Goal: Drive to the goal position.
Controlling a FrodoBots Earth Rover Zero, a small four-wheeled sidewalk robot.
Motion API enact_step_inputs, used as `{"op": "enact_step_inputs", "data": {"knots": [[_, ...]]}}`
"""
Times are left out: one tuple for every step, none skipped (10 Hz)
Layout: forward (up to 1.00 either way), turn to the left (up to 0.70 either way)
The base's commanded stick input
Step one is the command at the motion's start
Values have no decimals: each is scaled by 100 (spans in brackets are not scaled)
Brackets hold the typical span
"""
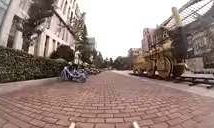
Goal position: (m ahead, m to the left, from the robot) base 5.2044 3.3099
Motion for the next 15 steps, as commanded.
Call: {"op": "enact_step_inputs", "data": {"knots": [[70,0],[70,0],[70,0],[70,0],[70,0],[70,0],[70,0],[70,0],[70,0],[70,0],[70,0],[70,0],[70,0],[70,0],[70,0]]}}
